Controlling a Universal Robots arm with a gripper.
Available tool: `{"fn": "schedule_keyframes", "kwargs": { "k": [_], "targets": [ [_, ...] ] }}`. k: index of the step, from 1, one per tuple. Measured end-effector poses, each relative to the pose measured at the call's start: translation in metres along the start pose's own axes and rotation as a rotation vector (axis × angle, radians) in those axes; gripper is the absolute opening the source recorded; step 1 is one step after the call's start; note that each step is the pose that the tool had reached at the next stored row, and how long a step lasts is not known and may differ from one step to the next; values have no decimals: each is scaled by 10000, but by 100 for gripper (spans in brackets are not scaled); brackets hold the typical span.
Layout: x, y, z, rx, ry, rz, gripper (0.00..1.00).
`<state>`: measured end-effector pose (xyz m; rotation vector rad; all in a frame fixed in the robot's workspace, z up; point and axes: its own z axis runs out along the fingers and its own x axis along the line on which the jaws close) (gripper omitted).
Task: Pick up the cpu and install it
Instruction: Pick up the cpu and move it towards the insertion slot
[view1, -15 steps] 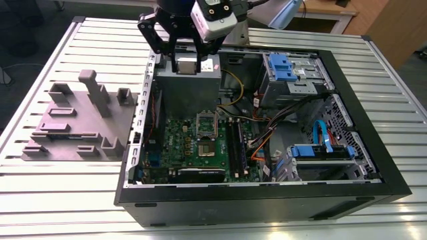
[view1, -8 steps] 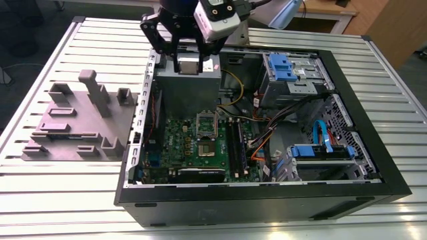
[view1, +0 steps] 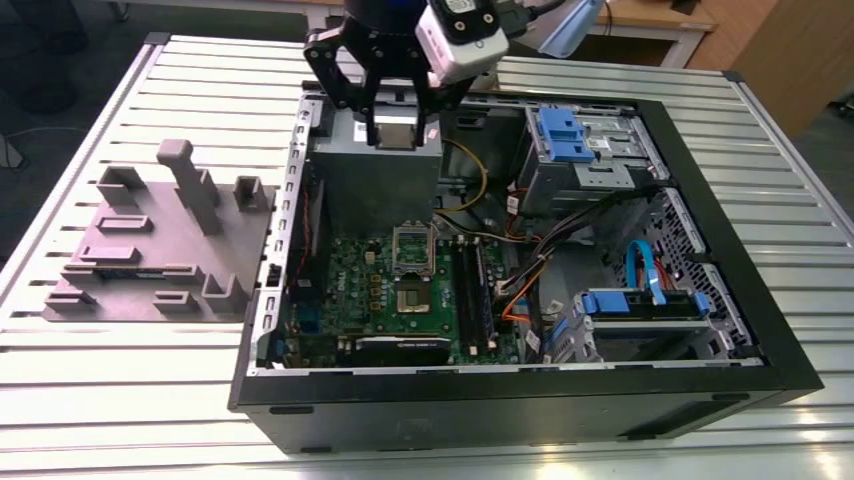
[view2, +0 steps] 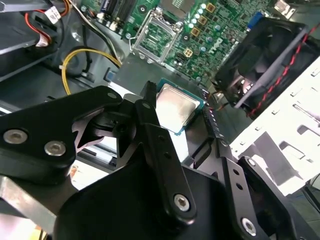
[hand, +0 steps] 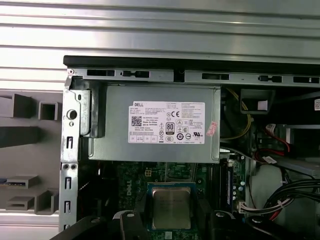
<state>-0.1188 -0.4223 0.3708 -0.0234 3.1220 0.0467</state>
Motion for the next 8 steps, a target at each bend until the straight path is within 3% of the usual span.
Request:
{"fn": "schedule_keyframes", "kwargs": {
  "k": [8],
  "targets": [
    [-32,-1,1,-1,-1,1,47]
  ]
}}
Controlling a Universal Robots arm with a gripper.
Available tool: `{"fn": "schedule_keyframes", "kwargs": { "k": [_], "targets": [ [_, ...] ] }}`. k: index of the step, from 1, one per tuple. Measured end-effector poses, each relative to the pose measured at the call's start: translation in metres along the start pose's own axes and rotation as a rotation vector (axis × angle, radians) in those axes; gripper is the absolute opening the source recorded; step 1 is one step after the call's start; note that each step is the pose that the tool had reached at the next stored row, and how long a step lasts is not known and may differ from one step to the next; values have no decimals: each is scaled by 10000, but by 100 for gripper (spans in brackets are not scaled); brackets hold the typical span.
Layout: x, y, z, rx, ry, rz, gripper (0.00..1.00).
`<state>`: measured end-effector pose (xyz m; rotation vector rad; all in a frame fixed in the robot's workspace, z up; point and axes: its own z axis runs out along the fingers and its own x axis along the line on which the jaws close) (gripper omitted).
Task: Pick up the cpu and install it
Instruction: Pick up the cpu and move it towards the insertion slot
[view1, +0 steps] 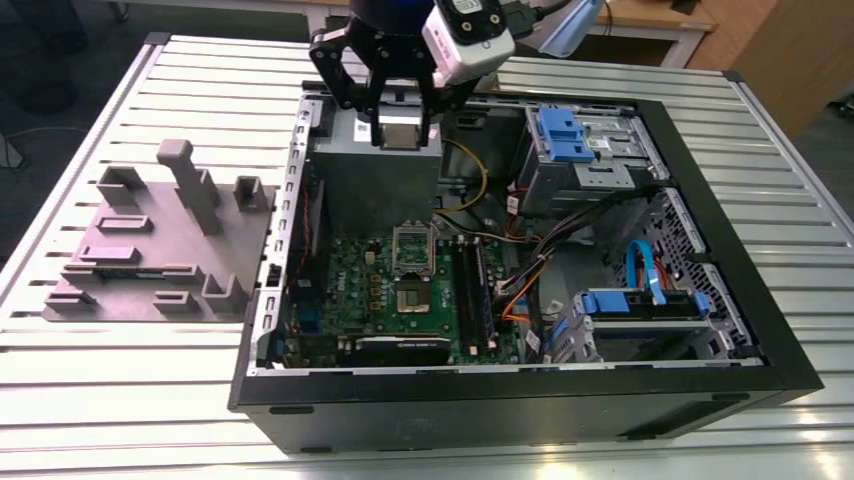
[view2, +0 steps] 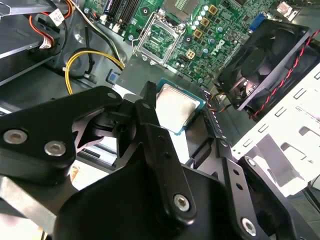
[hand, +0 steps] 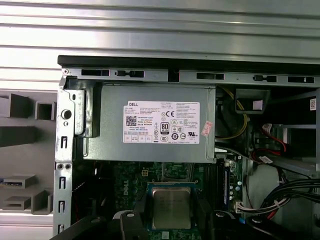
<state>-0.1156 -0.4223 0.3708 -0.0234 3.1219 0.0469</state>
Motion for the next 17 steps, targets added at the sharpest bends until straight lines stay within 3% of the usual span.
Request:
{"fn": "schedule_keyframes", "kwargs": {
  "k": [17],
  "targets": [
    [-4,-39,4,6,0,0,47]
  ]
}}
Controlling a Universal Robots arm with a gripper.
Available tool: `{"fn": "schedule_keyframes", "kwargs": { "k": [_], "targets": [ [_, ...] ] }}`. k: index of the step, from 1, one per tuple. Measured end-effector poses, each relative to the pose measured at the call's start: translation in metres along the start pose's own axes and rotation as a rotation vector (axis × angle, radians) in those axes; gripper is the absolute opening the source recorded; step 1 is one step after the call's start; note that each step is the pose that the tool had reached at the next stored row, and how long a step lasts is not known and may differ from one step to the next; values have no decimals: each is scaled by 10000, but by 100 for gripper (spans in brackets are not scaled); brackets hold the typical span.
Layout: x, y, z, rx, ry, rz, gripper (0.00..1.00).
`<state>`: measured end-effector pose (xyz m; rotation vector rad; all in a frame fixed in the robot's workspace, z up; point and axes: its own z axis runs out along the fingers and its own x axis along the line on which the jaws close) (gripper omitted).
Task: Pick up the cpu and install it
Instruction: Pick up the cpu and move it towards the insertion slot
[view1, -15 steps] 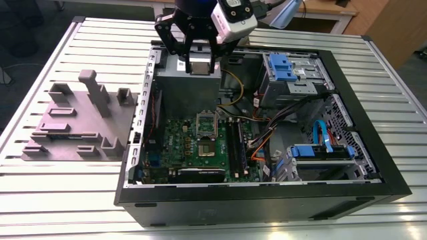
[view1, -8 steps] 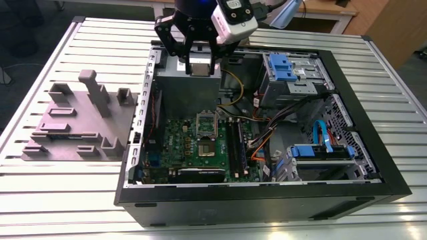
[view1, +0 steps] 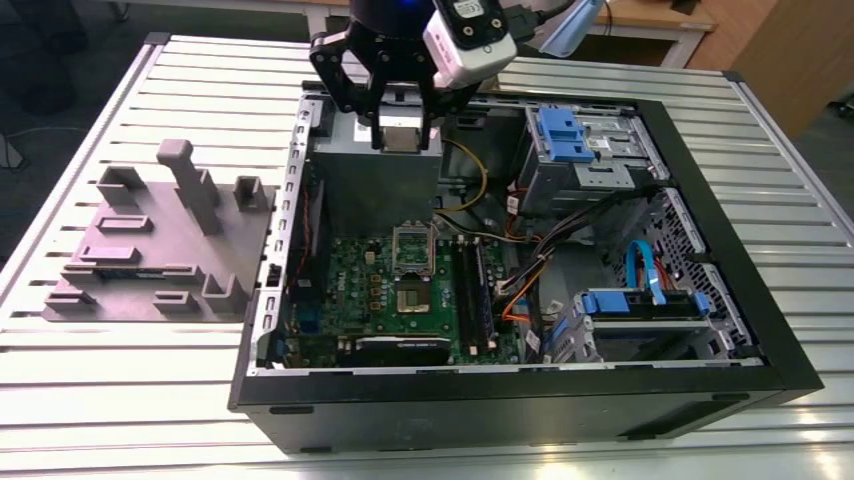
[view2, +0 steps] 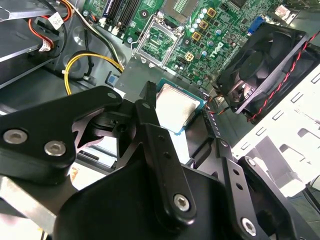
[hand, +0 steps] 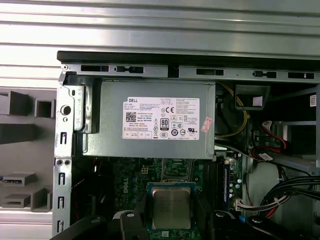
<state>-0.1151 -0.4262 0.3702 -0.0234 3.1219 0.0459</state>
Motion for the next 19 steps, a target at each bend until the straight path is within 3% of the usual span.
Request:
{"fn": "schedule_keyframes", "kwargs": {
  "k": [8,12,19],
  "targets": [
    [-60,-13,1,0,0,0,47],
    [-88,-74,0,0,0,2,47],
    [-223,-156,4,0,1,2,47]
  ]
}}
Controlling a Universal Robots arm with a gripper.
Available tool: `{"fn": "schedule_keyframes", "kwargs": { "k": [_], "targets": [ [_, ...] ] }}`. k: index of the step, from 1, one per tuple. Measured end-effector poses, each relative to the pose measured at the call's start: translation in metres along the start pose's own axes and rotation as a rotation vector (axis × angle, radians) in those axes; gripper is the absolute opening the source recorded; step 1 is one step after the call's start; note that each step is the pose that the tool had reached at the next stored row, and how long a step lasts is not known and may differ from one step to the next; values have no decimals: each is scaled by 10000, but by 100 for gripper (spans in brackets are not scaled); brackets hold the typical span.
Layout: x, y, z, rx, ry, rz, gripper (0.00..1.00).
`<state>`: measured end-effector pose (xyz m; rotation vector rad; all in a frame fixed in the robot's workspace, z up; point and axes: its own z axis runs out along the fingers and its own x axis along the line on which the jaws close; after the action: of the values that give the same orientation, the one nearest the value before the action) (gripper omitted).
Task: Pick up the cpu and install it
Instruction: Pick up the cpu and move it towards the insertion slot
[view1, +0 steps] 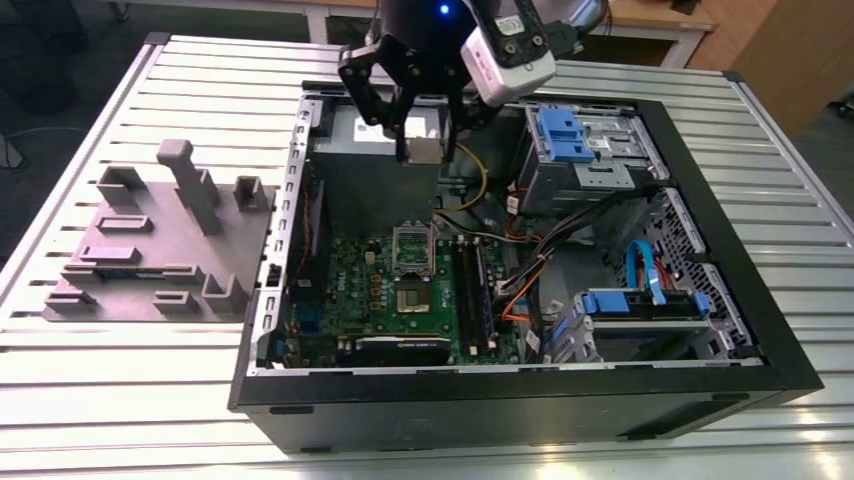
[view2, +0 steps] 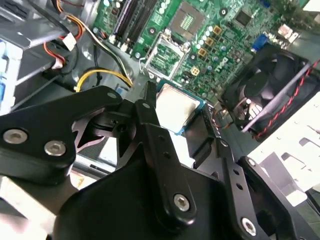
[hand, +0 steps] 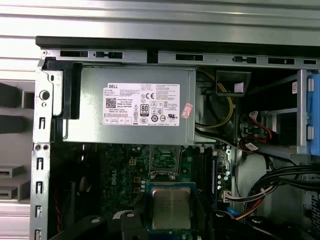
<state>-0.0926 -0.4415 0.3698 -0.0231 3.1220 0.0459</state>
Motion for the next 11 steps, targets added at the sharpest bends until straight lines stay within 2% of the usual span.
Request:
{"fn": "schedule_keyframes", "kwargs": {
  "k": [6,11],
  "targets": [
    [-129,-68,9,0,0,0,47],
    [-143,-73,9,0,0,0,47]
  ]
}}
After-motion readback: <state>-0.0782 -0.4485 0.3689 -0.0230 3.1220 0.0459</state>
